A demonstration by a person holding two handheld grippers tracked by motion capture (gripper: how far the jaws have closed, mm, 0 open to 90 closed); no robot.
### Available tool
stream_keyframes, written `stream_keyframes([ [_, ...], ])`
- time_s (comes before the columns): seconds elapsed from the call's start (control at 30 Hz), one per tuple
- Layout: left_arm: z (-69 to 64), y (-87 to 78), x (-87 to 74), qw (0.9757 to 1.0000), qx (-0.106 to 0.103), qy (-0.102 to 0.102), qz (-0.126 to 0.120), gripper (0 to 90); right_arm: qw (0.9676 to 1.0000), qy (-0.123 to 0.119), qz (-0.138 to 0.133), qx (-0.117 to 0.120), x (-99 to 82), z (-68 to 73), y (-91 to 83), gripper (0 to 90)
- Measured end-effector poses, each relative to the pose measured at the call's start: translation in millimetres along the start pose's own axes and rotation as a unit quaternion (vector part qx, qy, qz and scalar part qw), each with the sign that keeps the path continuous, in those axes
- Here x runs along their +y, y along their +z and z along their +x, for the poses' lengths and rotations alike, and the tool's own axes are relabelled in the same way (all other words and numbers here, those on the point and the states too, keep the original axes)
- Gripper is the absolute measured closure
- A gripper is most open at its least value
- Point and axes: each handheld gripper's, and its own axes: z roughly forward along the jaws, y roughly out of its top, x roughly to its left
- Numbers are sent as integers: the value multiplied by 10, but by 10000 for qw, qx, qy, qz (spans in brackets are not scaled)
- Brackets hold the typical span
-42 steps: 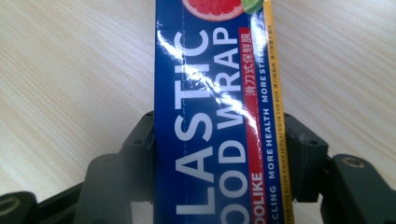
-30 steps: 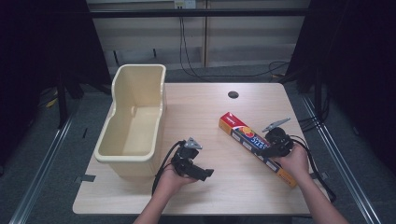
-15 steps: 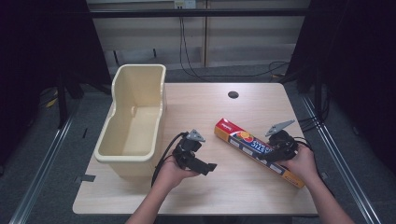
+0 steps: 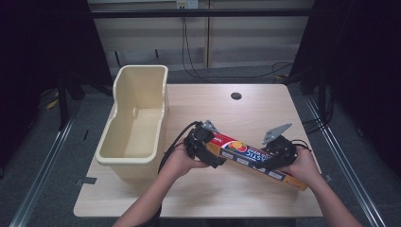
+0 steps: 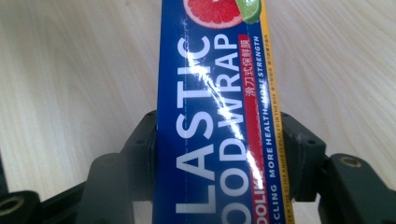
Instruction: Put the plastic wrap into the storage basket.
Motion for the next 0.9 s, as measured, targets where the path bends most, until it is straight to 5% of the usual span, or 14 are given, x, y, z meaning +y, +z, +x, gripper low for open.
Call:
stream_keyframes([
  [0.43,-21,54,294,9975,-218,542,404,42,9977,-554,54,398,30,22,-73,415],
  [0.63,-71,138,380,9940,-312,817,649,51,9954,-734,99,608,65,37,-56,414],
  [0.9,-159,306,445,9854,-442,1278,1031,65,9923,-970,124,757,107,42,-53,413],
])
